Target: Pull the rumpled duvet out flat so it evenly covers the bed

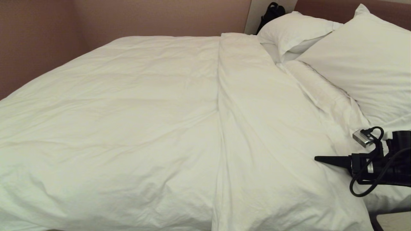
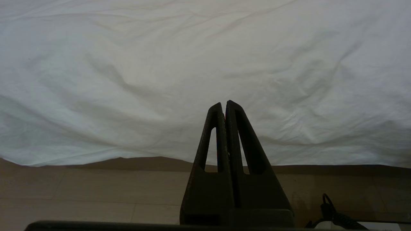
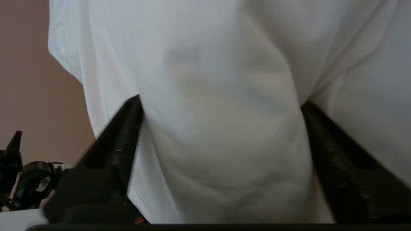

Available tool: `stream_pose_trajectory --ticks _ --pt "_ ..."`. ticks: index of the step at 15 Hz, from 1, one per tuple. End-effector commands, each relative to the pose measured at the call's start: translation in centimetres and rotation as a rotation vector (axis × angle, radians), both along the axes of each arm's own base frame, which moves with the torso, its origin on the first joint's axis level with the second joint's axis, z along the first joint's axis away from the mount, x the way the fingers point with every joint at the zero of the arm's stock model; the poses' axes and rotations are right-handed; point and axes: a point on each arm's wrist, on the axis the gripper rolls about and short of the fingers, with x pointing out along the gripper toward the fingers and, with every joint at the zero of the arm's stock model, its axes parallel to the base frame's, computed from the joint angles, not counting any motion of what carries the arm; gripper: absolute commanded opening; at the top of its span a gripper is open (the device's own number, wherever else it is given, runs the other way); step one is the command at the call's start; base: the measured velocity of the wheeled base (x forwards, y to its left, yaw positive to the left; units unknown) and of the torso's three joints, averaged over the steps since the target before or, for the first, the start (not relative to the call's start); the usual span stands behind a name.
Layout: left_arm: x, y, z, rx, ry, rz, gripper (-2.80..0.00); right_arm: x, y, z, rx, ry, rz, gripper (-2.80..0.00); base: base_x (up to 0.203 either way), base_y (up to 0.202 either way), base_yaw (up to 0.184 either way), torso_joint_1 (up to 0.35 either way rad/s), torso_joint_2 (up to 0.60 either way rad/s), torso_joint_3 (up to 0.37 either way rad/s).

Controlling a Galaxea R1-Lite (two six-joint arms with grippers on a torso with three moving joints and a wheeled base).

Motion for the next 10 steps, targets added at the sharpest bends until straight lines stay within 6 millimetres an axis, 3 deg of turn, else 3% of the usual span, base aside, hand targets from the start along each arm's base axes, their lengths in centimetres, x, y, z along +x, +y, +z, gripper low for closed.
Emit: stream_pose_trajectory --ticks 1,10 --pt "0.0 0.0 0.0 0.000 0.000 0.000 -2.80 -0.3 0.2 -0.1 0.000 0.004 0.004 -2.80 0.000 0.000 0.000 0.000 0.00 0.000" --pt "0.0 0.0 0.0 0.000 0.000 0.000 -2.80 -1.8 0.7 1.4 -0.069 0.011 -0.053 -2.80 0.000 0.000 0.000 0.000 0.00 0.000"
